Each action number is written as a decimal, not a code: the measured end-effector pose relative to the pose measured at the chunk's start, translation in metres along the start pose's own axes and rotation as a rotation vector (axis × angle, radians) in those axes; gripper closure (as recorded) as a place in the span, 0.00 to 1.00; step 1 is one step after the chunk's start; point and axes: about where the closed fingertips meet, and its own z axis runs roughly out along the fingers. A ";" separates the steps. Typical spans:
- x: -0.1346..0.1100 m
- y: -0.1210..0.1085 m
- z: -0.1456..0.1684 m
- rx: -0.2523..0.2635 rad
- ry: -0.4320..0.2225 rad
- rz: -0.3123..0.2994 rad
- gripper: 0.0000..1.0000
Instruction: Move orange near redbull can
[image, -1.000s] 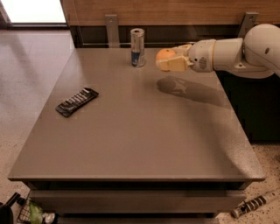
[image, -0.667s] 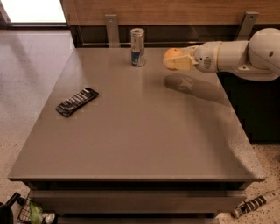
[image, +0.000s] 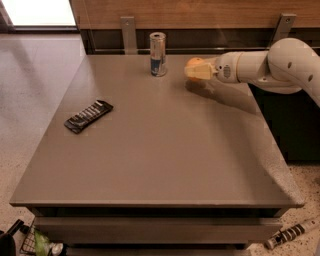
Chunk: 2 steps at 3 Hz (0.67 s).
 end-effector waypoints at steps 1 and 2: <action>0.007 0.002 0.024 0.019 0.016 0.013 1.00; 0.014 0.010 0.042 0.031 0.019 0.007 1.00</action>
Offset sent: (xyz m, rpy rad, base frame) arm 0.0157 0.0575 -0.0419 -0.0342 -0.0079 -0.0407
